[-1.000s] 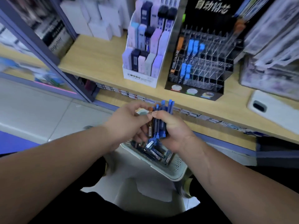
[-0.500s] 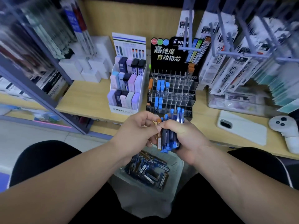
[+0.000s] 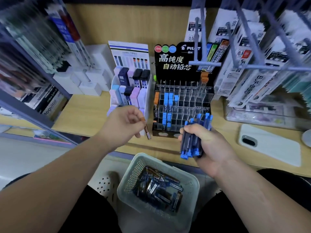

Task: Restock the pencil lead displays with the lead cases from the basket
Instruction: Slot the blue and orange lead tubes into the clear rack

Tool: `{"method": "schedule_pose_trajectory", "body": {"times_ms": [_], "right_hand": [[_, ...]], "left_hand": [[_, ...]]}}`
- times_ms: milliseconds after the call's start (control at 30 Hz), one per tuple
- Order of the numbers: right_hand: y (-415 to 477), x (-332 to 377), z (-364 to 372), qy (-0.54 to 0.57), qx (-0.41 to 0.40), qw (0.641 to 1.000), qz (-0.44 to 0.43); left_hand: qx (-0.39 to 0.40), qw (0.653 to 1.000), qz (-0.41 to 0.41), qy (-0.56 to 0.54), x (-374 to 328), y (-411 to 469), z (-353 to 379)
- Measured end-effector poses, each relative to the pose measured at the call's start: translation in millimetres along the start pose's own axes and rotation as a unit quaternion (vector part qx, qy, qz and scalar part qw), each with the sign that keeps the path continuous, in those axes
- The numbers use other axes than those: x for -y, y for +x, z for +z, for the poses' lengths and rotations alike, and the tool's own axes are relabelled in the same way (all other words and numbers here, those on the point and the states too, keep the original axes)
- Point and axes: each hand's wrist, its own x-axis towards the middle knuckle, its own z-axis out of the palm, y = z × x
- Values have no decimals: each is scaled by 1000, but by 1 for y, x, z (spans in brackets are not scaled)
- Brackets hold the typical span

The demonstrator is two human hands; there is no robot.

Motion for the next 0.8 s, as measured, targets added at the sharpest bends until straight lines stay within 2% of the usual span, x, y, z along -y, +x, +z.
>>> {"method": "schedule_pose_trajectory", "body": {"times_ms": [133, 267, 367, 800], "right_hand": [[5, -4, 8, 3, -12, 1000, 2], [8, -8, 11, -7, -27, 1000, 4], [8, -9, 11, -15, -35, 999, 11], [2, -10, 9, -40, -45, 998, 19]], "left_hand": [[-13, 998, 44, -41, 4, 14, 4], [2, 996, 89, -15, 12, 18, 11], [-39, 991, 127, 7, 11, 19, 12], [-90, 983, 144, 71, 13, 28, 17]]}}
